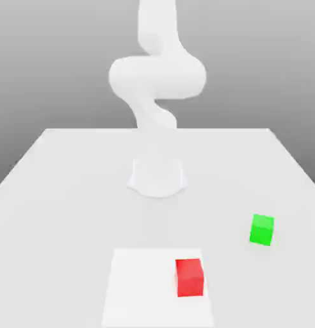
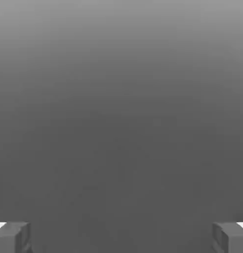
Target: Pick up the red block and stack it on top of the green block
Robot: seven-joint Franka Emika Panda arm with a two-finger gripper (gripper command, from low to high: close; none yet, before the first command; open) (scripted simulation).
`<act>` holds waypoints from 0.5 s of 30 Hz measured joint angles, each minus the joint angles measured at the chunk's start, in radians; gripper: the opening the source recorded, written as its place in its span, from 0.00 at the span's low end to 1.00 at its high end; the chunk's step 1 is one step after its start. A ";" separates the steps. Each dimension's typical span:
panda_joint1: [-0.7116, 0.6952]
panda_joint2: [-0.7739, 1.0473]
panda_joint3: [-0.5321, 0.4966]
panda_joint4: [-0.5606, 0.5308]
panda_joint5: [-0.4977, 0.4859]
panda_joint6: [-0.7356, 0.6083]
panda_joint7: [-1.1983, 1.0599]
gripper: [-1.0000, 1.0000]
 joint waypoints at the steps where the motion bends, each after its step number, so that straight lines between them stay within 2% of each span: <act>1: 0.001 0.040 0.005 -0.017 0.000 0.021 0.003 0.50; 15: 0.028 0.551 0.064 -0.238 -0.013 0.286 0.051 0.50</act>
